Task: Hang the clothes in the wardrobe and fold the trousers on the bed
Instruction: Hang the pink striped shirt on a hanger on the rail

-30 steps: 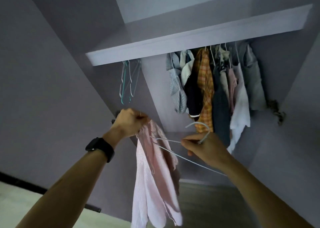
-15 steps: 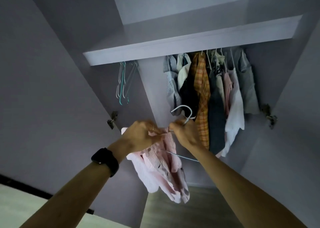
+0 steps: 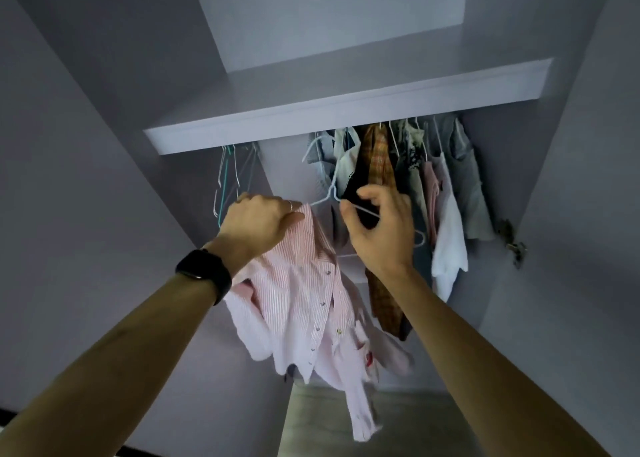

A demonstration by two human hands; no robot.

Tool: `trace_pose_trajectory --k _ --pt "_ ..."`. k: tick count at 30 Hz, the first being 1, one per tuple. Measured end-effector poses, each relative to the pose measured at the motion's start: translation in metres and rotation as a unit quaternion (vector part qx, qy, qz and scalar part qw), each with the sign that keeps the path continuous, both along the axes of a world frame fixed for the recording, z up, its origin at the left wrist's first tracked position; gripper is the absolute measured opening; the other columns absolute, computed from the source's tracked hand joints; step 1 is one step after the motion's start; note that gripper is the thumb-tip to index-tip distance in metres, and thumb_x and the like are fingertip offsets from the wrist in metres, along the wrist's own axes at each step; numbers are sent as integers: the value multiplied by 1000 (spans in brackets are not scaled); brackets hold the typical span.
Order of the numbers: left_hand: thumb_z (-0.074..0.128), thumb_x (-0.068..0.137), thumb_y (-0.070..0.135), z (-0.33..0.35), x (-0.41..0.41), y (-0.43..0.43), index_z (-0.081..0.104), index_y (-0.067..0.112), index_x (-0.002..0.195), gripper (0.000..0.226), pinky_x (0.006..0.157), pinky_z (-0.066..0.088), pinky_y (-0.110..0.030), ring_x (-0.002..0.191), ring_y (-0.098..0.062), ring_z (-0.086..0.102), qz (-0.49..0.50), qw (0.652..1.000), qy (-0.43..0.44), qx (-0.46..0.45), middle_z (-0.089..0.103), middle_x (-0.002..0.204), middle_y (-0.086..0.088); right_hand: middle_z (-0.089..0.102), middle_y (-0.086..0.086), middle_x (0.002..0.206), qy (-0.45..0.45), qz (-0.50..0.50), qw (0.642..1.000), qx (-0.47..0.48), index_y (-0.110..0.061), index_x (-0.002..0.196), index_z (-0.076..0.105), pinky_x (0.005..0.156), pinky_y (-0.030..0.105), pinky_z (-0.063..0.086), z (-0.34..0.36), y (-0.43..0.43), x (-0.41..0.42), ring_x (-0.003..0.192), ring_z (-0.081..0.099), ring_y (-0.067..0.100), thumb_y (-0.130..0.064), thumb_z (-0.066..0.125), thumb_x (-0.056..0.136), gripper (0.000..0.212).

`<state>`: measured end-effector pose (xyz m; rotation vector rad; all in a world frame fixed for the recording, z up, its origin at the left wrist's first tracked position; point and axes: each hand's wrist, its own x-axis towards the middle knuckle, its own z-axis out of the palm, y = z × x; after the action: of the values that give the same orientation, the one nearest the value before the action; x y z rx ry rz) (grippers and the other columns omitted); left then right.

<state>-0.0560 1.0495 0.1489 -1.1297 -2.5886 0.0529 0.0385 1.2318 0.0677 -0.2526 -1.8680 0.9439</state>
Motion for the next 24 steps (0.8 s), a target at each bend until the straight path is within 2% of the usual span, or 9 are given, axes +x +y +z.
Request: trace_pose_trajectory --k 2,4,6,8,10,13,18,21,24 --pt "48 102 46 13 -5 -3 70 27 123 35 91 50 -50 102 -44 66 16 997 3 70 73 116 -6 57 -6 76 36 -6 999 12 -12 83 58 64 31 46 -23 7 22 70 54 17 -30 70 93 24" --pt "51 102 42 25 -10 -4 70 17 97 32 78 53 -48 91 -43 66 13 991 17 129 73 101 -8 53 -13 76 -102 33 994 -11 -22 85 54 58 27 42 -53 2 35 65 52 10 -45 66 93 27" --pt "54 102 38 40 -15 0 58 13 79 34 68 51 -45 80 -42 64 6 984 43 171 69 88 -11 60 -11 93 -253 35 967 4 -24 102 57 64 28 46 -78 -6 28 75 57 12 -56 64 90 34" --pt "54 102 38 54 -14 4 68 9 94 33 69 51 -45 84 -43 63 0 982 71 174 71 93 -12 63 -4 108 -293 35 955 19 -19 118 58 70 32 52 -90 -11 11 87 63 16 -53 61 94 42" --pt "52 102 40 64 -10 1 70 19 117 32 73 53 -46 93 -43 63 -2 981 92 169 73 103 -8 67 2 100 -281 34 958 44 -16 112 61 65 33 51 -87 -11 -7 84 66 21 -47 53 100 33" --pt "51 103 42 72 -9 -25 69 20 120 34 78 55 -47 98 -40 64 3 979 74 188 72 105 -6 68 9 77 -243 65 967 38 -13 90 64 57 33 43 -77 12 -25 70 65 29 -38 59 100 28" --pt "49 100 38 52 3 -93 71 8 121 43 75 53 -38 82 -39 66 -18 988 27 154 62 86 -7 74 7 86 -258 223 936 -88 -21 90 75 78 32 49 -28 88 -54 81 63 16 -24 71 94 6" --pt "39 98 49 35 13 -107 67 21 130 52 72 56 -48 90 -40 66 40 991 35 124 67 104 -7 74 -1 94 -275 240 931 -26 -18 96 76 91 39 52 11 109 -75 93 67 14 -21 73 93 6" --pt "48 100 44 31 12 -102 70 26 125 38 65 54 -46 87 -38 67 73 990 94 77 66 101 -5 74 -2 99 -241 198 948 67 -15 103 74 85 33 50 44 109 -87 95 67 18 -28 66 97 16"
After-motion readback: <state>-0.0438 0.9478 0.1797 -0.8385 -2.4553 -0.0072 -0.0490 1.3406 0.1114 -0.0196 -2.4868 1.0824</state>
